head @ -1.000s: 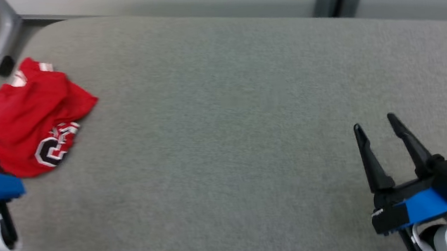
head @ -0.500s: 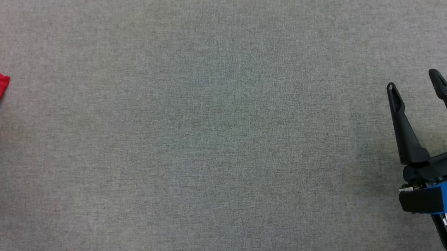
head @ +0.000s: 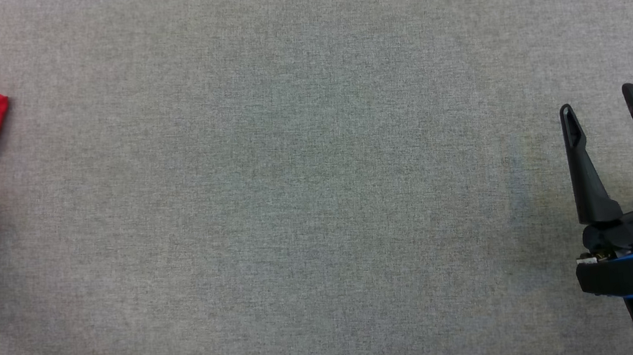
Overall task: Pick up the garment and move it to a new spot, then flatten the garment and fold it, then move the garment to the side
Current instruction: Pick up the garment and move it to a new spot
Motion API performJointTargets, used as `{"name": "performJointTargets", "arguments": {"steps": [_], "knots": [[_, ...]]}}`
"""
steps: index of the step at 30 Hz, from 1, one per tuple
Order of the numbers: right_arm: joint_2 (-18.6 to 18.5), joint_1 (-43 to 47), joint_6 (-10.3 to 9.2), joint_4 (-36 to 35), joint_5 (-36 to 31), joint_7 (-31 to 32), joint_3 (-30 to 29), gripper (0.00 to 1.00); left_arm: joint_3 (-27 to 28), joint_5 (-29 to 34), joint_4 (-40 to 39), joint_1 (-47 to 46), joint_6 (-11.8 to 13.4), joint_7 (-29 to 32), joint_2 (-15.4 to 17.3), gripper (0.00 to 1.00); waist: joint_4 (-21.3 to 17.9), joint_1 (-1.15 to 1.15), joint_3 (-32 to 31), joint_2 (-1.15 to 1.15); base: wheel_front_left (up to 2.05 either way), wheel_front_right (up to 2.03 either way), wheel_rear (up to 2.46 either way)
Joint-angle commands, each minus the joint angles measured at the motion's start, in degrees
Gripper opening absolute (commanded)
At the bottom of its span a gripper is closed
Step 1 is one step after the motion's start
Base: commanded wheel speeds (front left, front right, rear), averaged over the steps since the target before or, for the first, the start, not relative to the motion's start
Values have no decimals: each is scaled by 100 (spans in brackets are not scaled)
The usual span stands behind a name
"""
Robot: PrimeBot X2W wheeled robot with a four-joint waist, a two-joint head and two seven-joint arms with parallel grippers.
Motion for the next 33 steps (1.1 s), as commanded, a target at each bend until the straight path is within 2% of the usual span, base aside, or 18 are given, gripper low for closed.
{"name": "performJointTargets", "arguments": {"steps": [1, 5, 6, 8, 15, 20, 28, 33], "knots": [[-47, -27, 2, -37, -50, 22, -12, 100, -97, -167, 147, 15, -39, 246, -99, 100, 5, 0, -11, 0, 0, 0, 0], [-42, -18, 3, -60, -61, 68, 13, 100, -272, -383, 302, 112, -41, 723, -145, 100, 4, 0, -49, 0, 0, 0, 0], [-44, -21, 3, -51, -53, 70, 22, 100, -341, -445, 326, 138, -40, 853, -168, 47, 1, 0, -73, 0, 0, 0, 0], [-40, -35, 3, -23, -43, 71, 43, 100, -462, -552, 289, 185, -31, 1021, -168, 0, -6, 0, -128, 0, 0, 0, 0], [63, -21, 3, 270, 95, -133, 130, 100, -888, -723, -198, 60, -31, 595, 183, 0, -126, 0, -520, 0, 0, 0, 0], [147, 37, 3, 566, 179, -317, 198, 100, -1239, -645, -680, -174, -30, -56, 421, 0, -259, 0, -839, 0, 0, 0, 0], [262, 108, 3, 1075, 382, -668, 321, 100, -1832, -368, -1578, -698, -30, -923, 539, 0, -649, 0, -1415, 0, 0, 0, 0], [296, 188, 3, 1392, 519, -886, 401, 100, -2128, -120, -2374, -1011, -25, -1089, 486, 0, -1057, 0, -1705, 0, 0, 0, 0]]}}
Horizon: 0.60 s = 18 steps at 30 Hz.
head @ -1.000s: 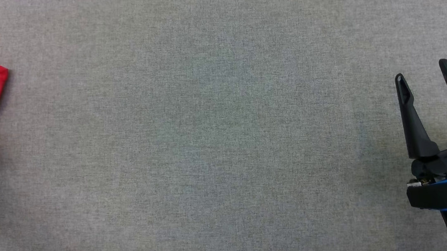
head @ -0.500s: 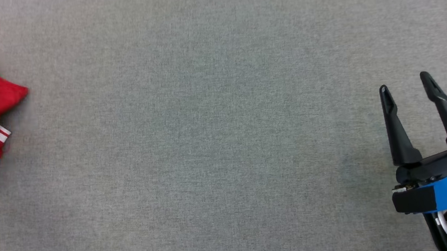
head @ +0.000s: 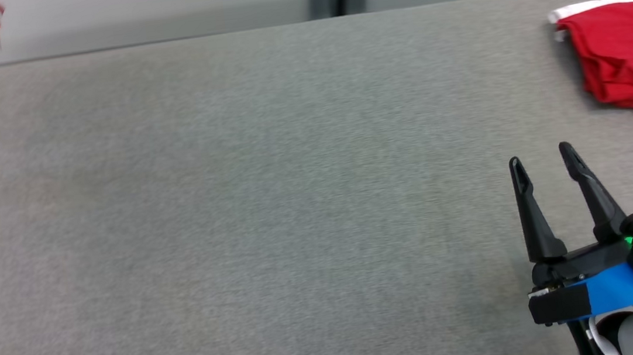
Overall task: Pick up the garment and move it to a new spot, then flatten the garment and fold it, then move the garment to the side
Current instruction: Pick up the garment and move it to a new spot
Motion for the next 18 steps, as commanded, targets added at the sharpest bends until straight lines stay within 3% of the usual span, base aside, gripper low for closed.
{"name": "performJointTargets", "arguments": {"steps": [1, 10, 18], "knots": [[18, 75, 3, 74, 41, -68, 20, 100, -66, 52, -178, -115, 1, -5, -28, 0, -309, 1, -252, 0, 0, 0, 0], [27, 121, 3, 607, 460, -395, 276, 100, -548, 168, -1826, -129, 135, 334, -546, 0, -1045, 1, -465, 0, 0, 0, 0], [27, 29, 3, 857, 660, -557, 410, 100, -993, 98, -2347, 684, 198, 514, -911, 0, -1356, 1, -400, 0, 0, 0, 0]]}}
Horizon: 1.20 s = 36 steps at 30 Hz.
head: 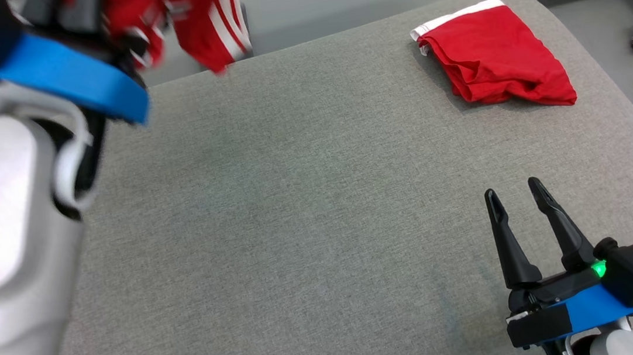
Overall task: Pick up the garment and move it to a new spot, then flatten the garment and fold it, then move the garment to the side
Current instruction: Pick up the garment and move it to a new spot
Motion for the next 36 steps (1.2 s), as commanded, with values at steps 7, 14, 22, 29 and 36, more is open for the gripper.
{"name": "performJointTargets", "arguments": {"steps": [7, 14, 22, 29, 36], "knots": [[3, -104, 3, 143, 65, -81, 61, 100, -516, -58, 170, 1291, 59, -108, -271, 0, -66, 0, 29, 0, 0, 0, 0], [3, -123, 3, 239, 79, -101, 67, 100, -1000, -39, 783, 2224, 3, -314, -519, 0, 2, 0, 52, 0, 0, 0, 0], [1, -57, 3, 351, 57, -101, 38, 100, -1114, 48, 1098, 2468, 94, -849, -754, 100, 251, 0, -97, 0, 0, 0, 0], [2, 94, 3, 436, 1, -103, -39, 100, -709, 40, 744, 2717, 342, -1073, -722, 100, 639, 0, -412, 0, 0, 0, 0], [1, 188, 3, 532, -57, -104, -106, 100, -25, 200, 93, 3220, 605, -1085, -572, 100, 1026, 0, -612, 0, 0, 0, 0]]}}
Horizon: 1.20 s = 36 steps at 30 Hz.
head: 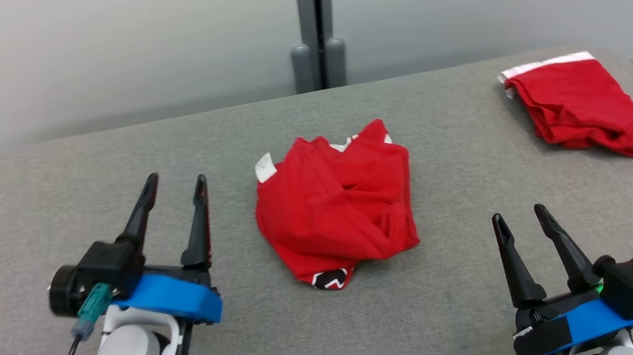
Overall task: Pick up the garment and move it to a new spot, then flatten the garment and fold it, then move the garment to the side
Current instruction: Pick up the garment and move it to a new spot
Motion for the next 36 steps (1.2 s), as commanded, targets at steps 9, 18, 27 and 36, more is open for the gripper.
{"name": "performJointTargets", "arguments": {"steps": [9, 18, 27, 36], "knots": [[-5, 203, 3, 127, -87, -26, -164, 100, 690, 470, -513, 917, 131, -20, 18, 100, 522, 1, -231, 0, 0, 0, 0], [-9, 458, 3, 311, -32, -5, -234, 100, 1427, 710, -726, 1695, 182, -20, -155, 100, 791, 1, -505, 0, 0, 0, 0], [-8, 683, 3, 484, -12, 16, -297, 100, 1668, 900, -701, 2108, -118, -21, -257, 100, 866, 1, -609, 0, 0, 0, 0], [-8, 697, 3, 600, 13, 9, -261, 100, 1780, 1107, -545, 2078, -297, -21, -439, 100, 809, 1, -647, 0, 0, 0, 0]]}}
